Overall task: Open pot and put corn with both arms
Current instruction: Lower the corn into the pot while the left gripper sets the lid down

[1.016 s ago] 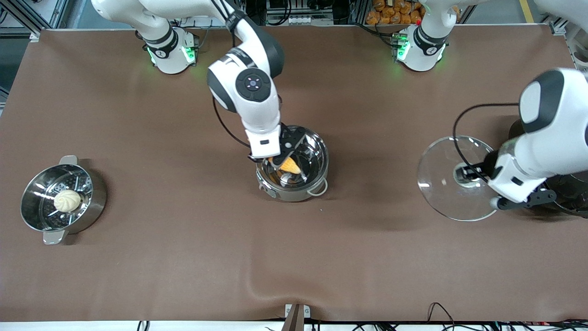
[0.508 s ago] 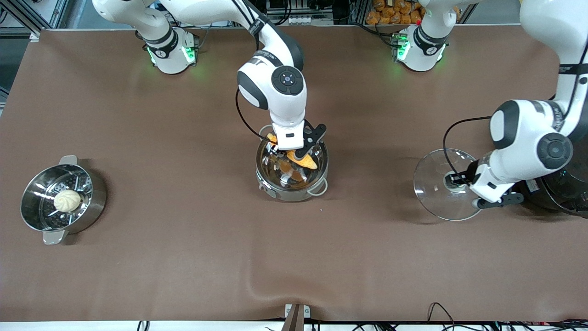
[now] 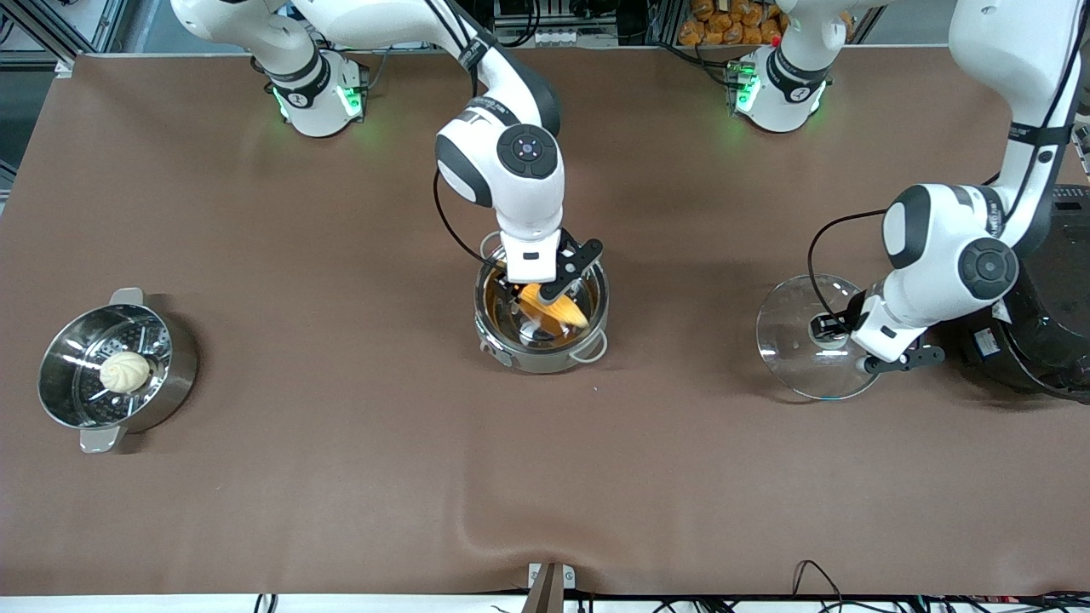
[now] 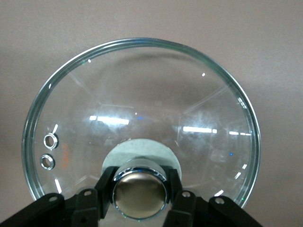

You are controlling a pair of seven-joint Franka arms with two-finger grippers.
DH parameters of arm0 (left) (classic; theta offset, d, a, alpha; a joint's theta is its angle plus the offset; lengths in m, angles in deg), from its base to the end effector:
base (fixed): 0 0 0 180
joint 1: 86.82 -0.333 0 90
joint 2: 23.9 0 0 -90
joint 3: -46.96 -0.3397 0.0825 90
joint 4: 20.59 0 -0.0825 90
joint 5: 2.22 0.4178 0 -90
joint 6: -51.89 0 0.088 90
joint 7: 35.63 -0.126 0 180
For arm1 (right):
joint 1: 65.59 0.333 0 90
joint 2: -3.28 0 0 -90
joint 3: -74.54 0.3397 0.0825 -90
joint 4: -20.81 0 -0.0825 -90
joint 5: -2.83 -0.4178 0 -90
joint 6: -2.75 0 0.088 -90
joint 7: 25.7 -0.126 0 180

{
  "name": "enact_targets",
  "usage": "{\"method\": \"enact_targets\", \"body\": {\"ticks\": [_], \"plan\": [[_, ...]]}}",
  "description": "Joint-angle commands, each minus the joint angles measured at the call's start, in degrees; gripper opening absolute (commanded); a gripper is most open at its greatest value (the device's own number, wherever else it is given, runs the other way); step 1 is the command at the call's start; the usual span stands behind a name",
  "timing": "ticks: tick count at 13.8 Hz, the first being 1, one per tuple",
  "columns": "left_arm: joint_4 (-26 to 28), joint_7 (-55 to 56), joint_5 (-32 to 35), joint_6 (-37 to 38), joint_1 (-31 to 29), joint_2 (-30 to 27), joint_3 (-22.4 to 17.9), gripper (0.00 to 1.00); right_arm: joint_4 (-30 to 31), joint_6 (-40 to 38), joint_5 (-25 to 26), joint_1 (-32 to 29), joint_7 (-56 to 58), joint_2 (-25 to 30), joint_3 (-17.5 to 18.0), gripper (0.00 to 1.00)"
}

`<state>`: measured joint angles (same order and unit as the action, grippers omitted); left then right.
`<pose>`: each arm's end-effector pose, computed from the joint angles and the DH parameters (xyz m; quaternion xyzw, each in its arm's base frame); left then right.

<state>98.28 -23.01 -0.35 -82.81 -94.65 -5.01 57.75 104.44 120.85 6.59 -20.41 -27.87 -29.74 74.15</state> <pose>0.6109 -0.0298 0.2468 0.9966 0.0767 -0.0259 0.0157 0.5391 0.5299 0.3356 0.9253 0.3778 0.0239 0.0234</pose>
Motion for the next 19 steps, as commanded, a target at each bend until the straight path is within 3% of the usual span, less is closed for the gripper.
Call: {"method": "enact_targets", "body": {"ticks": [1, 7, 12, 14, 17, 19], "plan": [[6.4, -0.8, 0.5, -7.5, -0.6, -2.8, 0.7, 0.0, -0.2, -3.2, 0.5, -4.1, -1.0, 2.9, 0.2, 1.0], [6.4, 0.7, 0.5, -8.6, 0.6, -0.5, 1.4, 0.0, -0.1, -12.4, 0.3, -16.5, -0.1, 8.3, 0.1, 1.0], [5.7, 1.3, 0.5, -8.6, 1.1, 1.9, 1.6, 0.0, 0.7, -13.9, 0.3, -26.7, -0.6, 10.3, 0.0, 1.0], [5.5, 1.3, 0.5, -8.6, 1.1, 2.3, 1.6, 0.17, 1.3, -13.9, 0.1, -32.7, -0.1, 12.2, 0.6, 1.0], [5.0, 1.3, 0.5, -8.6, 1.3, 3.2, 1.6, 0.38, 6.0, -16.4, 0.1, -34.8, 0.0, 18.8, 0.4, 1.0], [4.7, 1.2, 0.5, -8.6, 2.3, 3.0, 1.6, 1.0, 11.4, -16.2, 0.1, -37.3, 1.0, 24.5, 0.5, 1.0]]}}
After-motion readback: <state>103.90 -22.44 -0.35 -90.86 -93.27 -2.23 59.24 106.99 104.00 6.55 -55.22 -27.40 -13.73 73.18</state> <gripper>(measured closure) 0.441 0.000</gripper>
